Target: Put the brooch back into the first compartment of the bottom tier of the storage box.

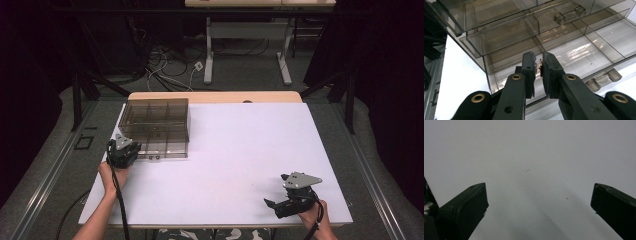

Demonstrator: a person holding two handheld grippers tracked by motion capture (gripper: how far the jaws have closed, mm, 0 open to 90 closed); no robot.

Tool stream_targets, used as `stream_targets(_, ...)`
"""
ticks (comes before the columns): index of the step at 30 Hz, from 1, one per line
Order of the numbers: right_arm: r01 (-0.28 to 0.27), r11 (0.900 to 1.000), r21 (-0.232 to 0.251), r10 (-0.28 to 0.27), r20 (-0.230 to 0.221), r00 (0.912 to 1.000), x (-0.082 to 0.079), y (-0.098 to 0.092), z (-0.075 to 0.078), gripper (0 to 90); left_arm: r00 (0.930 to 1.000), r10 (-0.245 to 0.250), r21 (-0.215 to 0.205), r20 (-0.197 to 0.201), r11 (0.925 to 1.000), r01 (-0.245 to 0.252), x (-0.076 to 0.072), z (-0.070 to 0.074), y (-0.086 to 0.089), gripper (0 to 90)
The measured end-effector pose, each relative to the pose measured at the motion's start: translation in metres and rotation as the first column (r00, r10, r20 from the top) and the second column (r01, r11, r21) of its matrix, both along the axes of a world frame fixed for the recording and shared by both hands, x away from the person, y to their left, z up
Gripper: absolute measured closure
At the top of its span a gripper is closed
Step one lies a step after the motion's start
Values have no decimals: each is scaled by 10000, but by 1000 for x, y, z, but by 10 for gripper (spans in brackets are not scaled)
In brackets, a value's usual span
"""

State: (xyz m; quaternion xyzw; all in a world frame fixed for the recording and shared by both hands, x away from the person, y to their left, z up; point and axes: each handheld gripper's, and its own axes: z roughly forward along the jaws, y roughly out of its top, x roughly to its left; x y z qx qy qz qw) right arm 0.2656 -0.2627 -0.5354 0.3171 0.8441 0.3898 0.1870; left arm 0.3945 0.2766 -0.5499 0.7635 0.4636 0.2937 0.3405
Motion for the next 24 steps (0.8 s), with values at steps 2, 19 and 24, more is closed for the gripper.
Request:
stream_targets(2, 15, 10000, -21, -15, 20, 10000, 0, 0, 0, 2, 9999, -10, 1, -118, 10000, 10, 0, 0, 0, 804)
stream_targets(19, 2, 10000, -22, -2, -3, 10000, 0, 0, 0, 2, 9998, -192, -133, -79, 9997, 191, 1, -1, -3, 782)
stream_targets(24, 4, 10000, -44, -4, 12, 10000, -1, 0, 1, 2, 9999, -139, -147, -31, 9998, 139, 0, 3, -3, 711)
